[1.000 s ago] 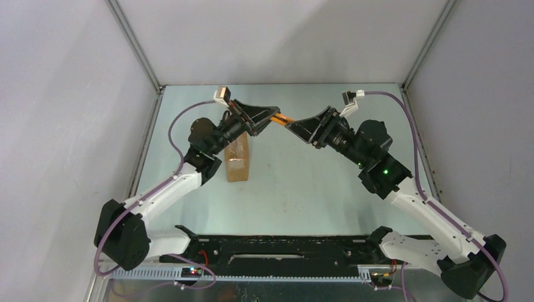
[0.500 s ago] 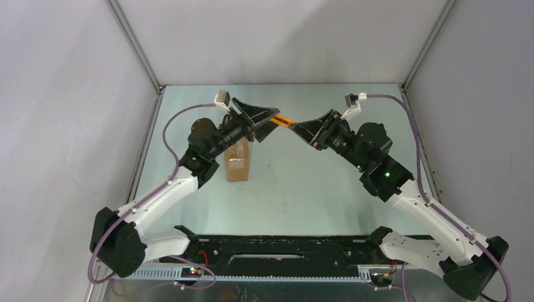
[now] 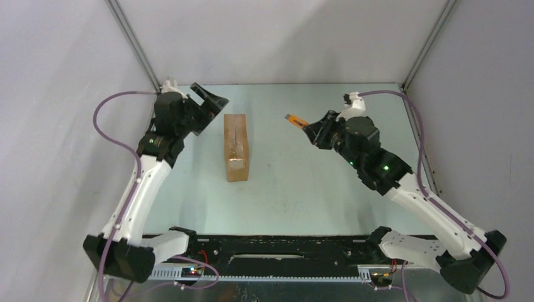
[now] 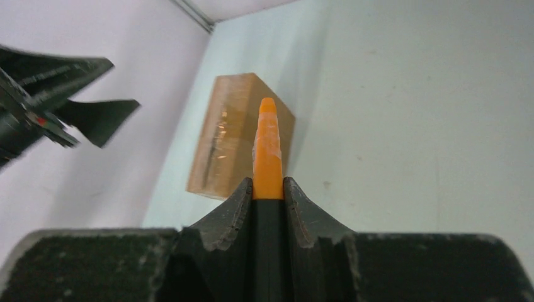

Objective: Unpack the express box
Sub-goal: Cut the express box at the center of the board.

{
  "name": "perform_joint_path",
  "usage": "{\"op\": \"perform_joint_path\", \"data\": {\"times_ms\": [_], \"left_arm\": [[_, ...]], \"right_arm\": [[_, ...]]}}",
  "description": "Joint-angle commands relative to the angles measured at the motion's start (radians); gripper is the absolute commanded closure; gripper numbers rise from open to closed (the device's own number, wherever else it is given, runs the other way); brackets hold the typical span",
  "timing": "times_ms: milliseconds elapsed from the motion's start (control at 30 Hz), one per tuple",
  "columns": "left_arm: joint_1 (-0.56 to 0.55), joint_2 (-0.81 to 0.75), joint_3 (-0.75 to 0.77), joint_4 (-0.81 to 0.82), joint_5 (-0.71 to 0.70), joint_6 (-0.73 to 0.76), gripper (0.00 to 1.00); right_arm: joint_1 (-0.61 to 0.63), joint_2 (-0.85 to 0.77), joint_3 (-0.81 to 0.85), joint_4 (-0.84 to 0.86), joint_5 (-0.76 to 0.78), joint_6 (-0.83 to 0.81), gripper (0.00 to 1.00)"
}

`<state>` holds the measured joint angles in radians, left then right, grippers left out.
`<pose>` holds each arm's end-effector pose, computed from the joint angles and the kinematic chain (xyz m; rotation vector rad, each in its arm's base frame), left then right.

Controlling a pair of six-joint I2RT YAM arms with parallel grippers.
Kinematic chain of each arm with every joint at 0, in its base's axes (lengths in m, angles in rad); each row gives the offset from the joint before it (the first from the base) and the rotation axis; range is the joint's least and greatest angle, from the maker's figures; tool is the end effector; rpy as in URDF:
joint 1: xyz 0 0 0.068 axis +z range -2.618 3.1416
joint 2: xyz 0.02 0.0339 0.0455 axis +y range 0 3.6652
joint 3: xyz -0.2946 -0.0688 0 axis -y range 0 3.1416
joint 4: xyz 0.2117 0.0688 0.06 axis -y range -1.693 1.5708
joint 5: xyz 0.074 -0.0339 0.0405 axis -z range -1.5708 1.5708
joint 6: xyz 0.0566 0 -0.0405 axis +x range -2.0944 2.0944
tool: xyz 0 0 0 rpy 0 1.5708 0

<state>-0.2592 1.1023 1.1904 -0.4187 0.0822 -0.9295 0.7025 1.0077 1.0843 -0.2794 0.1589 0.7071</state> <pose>0.2075 -0.0598 0.4124 -0.6022 1.9075 -0.8676 0.1557 0.1201 0.4125 0.1245 1.8523 0.8662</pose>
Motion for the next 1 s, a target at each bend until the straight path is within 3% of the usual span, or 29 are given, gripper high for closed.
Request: {"op": "perform_joint_path", "data": {"times_ms": [0, 200, 400, 600, 967], "left_arm": [[0.141, 0.199, 0.08, -0.075, -0.076, 0.151, 0.0], [0.213, 0.563, 0.453, -0.161, -0.06, 0.269, 0.02], [0.214, 0.819, 0.647, -0.217, -0.03, 0.226, 0.2], [0.19, 0.907, 0.649, -0.204, 0.027, 0.195, 0.34], [0.161, 0.833, 0.364, -0.032, 0.094, 0.088, 0.4]], "right_arm": [[0.039, 0.1, 0.04, 0.021, 0.125, -0.134, 1.0], [0.112, 0.24, 0.11, 0.02, 0.242, -0.225, 1.0], [0.149, 0.316, 0.134, 0.023, 0.259, -0.256, 1.0], [0.162, 0.377, 0.166, 0.033, 0.226, -0.287, 1.0], [0.206, 0.545, 0.276, 0.042, 0.22, -0.351, 1.0]]}}
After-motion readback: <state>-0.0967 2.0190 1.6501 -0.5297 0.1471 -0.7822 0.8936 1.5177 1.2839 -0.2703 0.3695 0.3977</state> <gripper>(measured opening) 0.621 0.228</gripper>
